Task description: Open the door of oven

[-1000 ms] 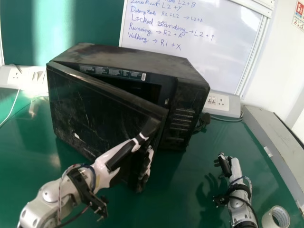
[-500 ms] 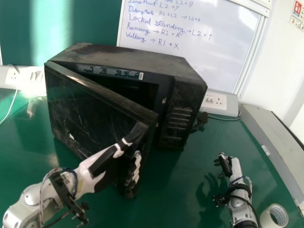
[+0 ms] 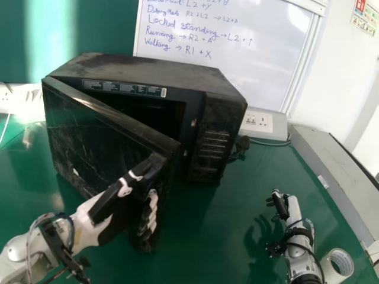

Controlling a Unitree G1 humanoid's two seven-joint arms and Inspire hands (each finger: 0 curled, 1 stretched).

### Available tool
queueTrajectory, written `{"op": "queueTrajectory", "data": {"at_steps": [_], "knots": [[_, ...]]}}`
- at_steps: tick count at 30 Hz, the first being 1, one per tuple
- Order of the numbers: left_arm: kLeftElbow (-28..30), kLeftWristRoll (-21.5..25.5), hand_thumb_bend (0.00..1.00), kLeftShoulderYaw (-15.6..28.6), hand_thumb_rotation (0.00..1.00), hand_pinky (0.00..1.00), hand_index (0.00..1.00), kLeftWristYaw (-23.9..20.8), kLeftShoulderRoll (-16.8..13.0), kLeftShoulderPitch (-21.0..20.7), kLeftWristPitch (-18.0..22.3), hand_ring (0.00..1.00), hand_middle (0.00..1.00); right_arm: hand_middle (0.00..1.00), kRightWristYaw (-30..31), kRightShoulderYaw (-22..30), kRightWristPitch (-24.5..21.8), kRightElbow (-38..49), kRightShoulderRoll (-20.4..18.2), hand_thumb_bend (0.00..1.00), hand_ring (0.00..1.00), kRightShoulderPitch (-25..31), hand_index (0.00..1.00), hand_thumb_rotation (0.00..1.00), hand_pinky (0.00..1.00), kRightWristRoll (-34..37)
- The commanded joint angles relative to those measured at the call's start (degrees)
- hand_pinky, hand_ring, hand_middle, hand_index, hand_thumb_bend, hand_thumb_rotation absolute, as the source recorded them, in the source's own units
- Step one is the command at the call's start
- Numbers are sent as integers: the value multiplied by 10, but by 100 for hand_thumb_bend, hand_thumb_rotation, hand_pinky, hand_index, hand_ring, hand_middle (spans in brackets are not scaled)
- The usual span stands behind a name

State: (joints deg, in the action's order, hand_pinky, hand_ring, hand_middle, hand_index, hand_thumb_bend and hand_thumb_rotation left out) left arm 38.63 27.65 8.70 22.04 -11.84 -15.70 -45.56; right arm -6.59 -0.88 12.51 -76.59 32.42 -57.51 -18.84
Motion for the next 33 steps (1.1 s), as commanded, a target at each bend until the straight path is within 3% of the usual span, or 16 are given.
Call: {"op": "queueTrajectory", "data": {"at_steps": [1,10,13,14,15,16,18,19,22,23,24,25,26,27,31,33], "knots": [[40,63,60,49,54,0,9,-18,13,-10,20,3,6,50,-2,-10,-3,-5,12,52,44,0,49,14,38,-11],[-36,201,62,147,66,0,8,110,-120,-18,-22,1,6,51,-5,-19,0,-6,18,52,45,3,49,13,38,-17],[-94,278,63,207,49,0,13,156,-185,-24,-64,1,7,51,-5,-16,2,-7,19,52,45,6,49,13,39,-15],[-107,283,63,219,51,0,13,180,-206,-20,-60,2,7,51,-5,-16,4,-7,20,52,45,8,49,13,39,-15],[-120,297,61,235,53,0,14,196,-212,-13,-51,2,7,51,-5,-16,7,-7,21,52,44,9,49,13,38,-15],[-135,317,59,249,46,0,21,218,-207,-3,-37,3,8,50,-6,-17,8,-7,22,52,44,10,49,13,38,-16],[-164,374,53,273,17,1,40,237,-181,14,-31,6,13,50,-5,-19,9,-7,24,52,43,11,49,13,38,-19],[-154,312,52,268,12,2,44,256,-131,27,82,7,14,50,-4,-19,10,-8,25,52,43,11,49,13,37,-19],[-170,340,51,280,9,2,47,303,-228,60,-15,7,14,50,-3,-19,13,-8,28,52,42,12,49,13,36,-21],[-217,371,50,275,9,2,47,355,-298,55,-95,7,14,50,-6,-20,13,-8,28,52,42,12,49,13,35,-23],[-260,362,50,263,8,3,47,439,-345,46,-101,8,15,49,-8,-21,13,-8,27,52,41,12,49,13,35,-24],[-283,369,49,282,9,6,48,462,-352,48,-98,10,18,49,-9,-21,13,-9,27,52,41,12,48,13,35,-24],[-319,388,49,291,8,9,48,463,-385,50,-156,15,23,49,-10,-21,12,-9,26,52,42,12,48,13,36,-25],[-326,376,50,311,7,7,48,465,-399,62,-147,13,21,49,-10,-21,12,-9,26,52,42,13,48,13,36,-25],[-392,365,51,392,7,4,47,441,-495,99,-211,9,15,49,-15,-26,16,-9,27,52,42,16,48,13,36,-30],[-420,328,51,424,7,1,47,466,-515,113,-160,6,12,49,-17,-25,18,-8,27,52,41,17,48,13,35,-28]]}}
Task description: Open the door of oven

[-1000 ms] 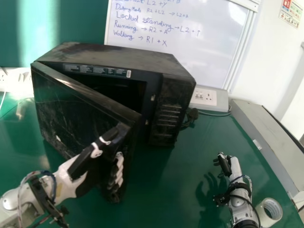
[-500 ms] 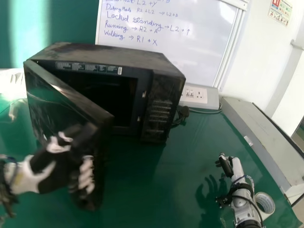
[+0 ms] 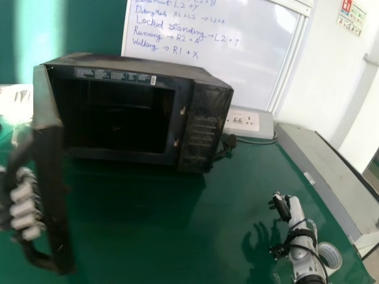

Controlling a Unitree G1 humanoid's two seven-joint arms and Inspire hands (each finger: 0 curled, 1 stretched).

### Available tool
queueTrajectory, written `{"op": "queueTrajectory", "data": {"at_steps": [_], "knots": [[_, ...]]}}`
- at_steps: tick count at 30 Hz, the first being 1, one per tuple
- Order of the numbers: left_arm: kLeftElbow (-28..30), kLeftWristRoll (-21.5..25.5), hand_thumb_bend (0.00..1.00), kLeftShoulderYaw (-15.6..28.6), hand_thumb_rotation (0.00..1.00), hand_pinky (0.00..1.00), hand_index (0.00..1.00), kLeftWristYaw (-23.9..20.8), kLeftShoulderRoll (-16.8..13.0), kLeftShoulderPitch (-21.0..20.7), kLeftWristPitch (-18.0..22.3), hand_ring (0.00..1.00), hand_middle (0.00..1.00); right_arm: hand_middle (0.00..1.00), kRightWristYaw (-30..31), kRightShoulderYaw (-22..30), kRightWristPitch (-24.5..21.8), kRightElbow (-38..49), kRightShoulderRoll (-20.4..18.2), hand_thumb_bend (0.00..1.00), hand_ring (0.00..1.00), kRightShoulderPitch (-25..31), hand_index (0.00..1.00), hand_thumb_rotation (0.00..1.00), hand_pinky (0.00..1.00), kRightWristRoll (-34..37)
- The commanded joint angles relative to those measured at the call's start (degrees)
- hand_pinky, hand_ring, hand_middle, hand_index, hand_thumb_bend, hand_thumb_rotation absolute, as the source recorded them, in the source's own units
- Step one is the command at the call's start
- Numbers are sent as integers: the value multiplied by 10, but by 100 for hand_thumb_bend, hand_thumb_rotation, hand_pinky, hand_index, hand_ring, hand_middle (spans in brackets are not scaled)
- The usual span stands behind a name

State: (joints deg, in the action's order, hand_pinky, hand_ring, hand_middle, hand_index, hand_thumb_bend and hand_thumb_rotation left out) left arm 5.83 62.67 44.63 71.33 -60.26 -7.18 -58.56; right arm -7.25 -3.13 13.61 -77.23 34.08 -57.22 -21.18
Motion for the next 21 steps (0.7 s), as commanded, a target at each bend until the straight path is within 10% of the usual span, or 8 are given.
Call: {"op": "queueTrajectory", "data": {"at_steps": [1,11,21], "knots": [[-105,-37,51,84,7,1,47,-26,-35,33,-9,5,12,48,-11,-3,8,-2,11,52,40,15,48,13,35,-5],[-287,-159,68,291,23,0,14,-78,-73,87,119,3,8,46,-16,-11,9,-3,13,52,37,19,48,13,32,-7],[-567,-268,58,300,53,0,11,-53,-123,108,352,2,7,47,-5,-8,13,-4,13,52,39,17,48,13,32,0]]}}
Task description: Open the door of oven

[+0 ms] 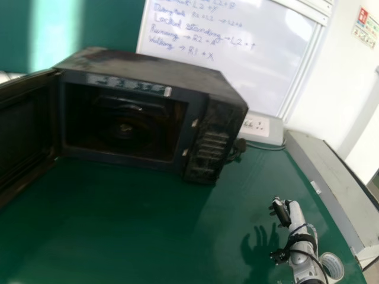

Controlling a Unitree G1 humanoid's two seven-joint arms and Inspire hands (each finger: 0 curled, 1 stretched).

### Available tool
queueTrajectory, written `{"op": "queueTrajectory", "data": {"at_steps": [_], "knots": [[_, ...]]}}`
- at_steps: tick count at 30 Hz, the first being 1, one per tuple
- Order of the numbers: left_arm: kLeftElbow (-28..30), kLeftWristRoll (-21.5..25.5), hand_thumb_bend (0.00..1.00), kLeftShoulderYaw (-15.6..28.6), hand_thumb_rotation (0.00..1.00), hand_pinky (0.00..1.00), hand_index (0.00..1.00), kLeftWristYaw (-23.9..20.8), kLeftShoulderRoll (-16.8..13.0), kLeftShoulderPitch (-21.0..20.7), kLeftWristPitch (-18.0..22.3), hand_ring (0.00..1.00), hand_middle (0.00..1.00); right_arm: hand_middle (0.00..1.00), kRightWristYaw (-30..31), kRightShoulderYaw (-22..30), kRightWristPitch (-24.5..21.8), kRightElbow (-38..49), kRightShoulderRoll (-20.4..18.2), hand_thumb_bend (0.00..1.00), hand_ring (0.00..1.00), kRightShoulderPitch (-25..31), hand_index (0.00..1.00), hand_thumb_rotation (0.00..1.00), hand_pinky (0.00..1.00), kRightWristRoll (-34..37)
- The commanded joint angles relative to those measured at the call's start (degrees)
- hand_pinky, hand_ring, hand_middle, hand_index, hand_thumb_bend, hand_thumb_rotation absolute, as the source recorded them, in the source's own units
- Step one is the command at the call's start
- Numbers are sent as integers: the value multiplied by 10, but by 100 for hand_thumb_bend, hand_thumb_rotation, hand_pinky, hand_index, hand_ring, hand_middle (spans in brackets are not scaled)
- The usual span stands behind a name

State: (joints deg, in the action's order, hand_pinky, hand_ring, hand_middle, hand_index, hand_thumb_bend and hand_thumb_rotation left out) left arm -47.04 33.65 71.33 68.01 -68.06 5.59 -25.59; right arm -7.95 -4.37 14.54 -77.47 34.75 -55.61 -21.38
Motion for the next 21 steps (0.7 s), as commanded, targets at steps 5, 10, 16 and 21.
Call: {"op": "queueTrajectory", "data": {"at_steps": [5,10,16,21], "knots": [[-157,11,56,31,64,0,13,-59,-69,-9,108,3,8,48,0,2,-4,-2,5,52,41,-1,48,13,34,0],[-210,14,63,46,64,0,13,-156,-76,28,155,3,8,47,11,10,2,-1,5,52,40,-1,48,13,34,9],[-227,60,72,75,72,10,32,-281,-51,-10,164,18,26,46,13,10,5,-1,6,52,39,-2,48,13,34,12],[-206,71,84,62,77,38,58,-404,-32,-86,171,51,61,47,20,14,7,-1,2,52,40,-3,48,13,34,16]]}}
